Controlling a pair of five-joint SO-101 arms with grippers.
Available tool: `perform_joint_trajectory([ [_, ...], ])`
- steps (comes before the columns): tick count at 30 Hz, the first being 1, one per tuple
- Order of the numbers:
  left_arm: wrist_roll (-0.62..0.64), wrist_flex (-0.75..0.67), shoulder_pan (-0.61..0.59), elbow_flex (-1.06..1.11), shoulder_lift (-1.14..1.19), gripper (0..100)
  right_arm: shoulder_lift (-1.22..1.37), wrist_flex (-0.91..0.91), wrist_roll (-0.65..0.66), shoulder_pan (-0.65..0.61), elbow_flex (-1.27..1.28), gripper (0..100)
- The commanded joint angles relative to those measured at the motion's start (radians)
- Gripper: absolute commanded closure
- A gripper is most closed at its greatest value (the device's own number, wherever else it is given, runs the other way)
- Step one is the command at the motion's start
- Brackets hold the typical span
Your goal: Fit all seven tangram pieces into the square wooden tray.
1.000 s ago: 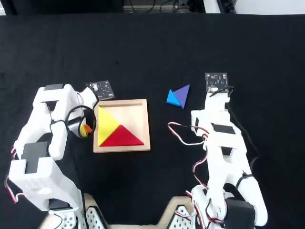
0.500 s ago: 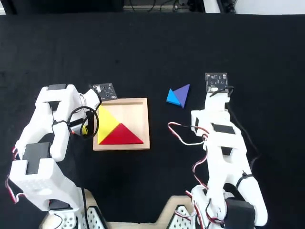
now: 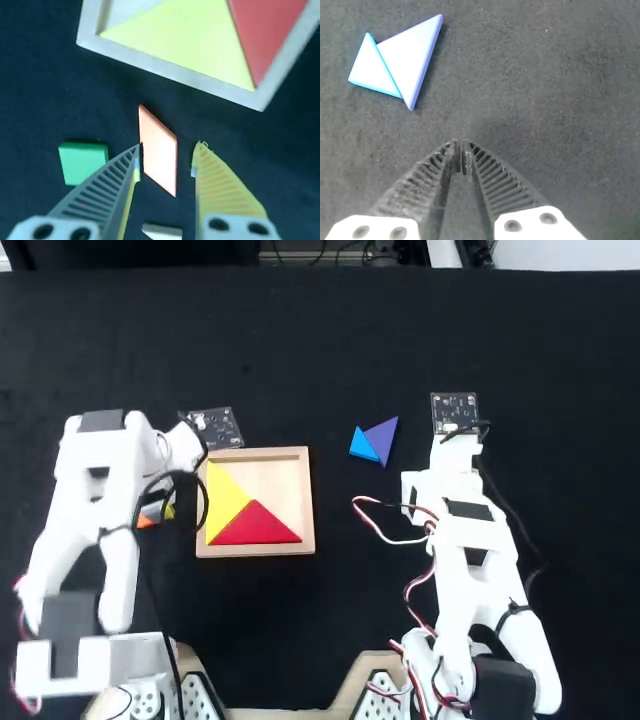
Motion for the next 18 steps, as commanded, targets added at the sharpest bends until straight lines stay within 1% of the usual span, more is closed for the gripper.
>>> perform_joint_trajectory([
  [1,0.009,-0.008,-0.065,0.102,-0.216,83,-0.028,-0.012,0.009,-0.012,-0.018,96.4],
  [2,0.018,-0.055,-0.097,0.136,-0.255,83,-0.028,-0.012,0.009,-0.012,-0.018,96.3],
  [4,0.107,-0.219,-0.142,0.243,-0.310,83,-0.028,-0.012,0.009,-0.012,-0.018,96.3],
  [6,0.204,-0.393,-0.147,0.398,-0.351,83,-0.028,-0.012,0.009,-0.012,-0.018,96.3],
  [7,0.232,-0.453,-0.137,0.478,-0.370,83,-0.028,-0.012,0.009,-0.012,-0.018,96.3],
  [8,0.253,-0.480,-0.107,0.549,-0.397,83,-0.028,-0.012,0.009,-0.012,-0.018,96.3],
  [10,0.279,-0.488,-0.030,0.677,-0.480,83,-0.028,-0.012,0.009,-0.012,-0.018,96.3],
  [13,0.284,-0.493,0.077,0.819,-0.647,83,-0.028,-0.012,0.009,-0.009,-0.018,96.3],
  [15,0.284,-0.485,0.124,0.872,-0.756,83,-0.028,-0.012,0.009,-0.009,-0.018,96.3],
  [18,0.287,-0.482,0.151,0.934,-0.872,83,-0.028,-0.011,0.009,-0.008,-0.018,96.3],
])
